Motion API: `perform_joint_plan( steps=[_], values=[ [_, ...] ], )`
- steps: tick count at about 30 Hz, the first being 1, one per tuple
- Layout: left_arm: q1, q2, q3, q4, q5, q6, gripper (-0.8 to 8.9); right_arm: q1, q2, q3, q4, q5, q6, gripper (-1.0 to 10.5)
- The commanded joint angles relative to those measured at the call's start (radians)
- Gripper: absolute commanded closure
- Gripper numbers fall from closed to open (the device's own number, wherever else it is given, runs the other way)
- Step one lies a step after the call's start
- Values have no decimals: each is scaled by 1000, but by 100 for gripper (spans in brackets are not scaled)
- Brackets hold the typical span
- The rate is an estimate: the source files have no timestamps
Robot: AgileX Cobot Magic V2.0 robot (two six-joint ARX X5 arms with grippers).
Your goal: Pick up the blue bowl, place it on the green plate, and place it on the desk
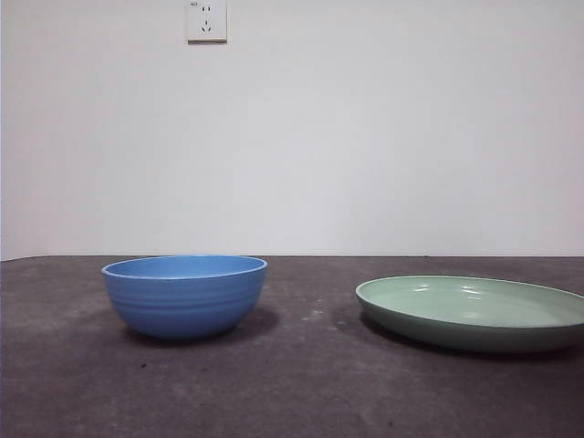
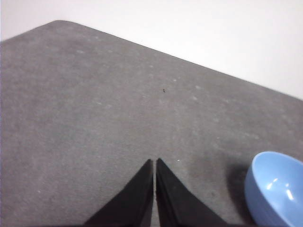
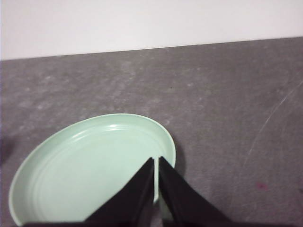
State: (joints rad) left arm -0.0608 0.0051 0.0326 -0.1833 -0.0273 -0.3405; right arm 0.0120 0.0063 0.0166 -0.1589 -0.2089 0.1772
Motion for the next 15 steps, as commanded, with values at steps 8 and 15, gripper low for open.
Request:
perform_joint_plan(
  steps=[8,15],
  values=[
    [2,1,81,-25,53,-112,804,-1,-3,59,-3,0,156,939],
    [2,44,255,-94,54,-112,804,-1,4,205,-26,7,156,939]
  ],
)
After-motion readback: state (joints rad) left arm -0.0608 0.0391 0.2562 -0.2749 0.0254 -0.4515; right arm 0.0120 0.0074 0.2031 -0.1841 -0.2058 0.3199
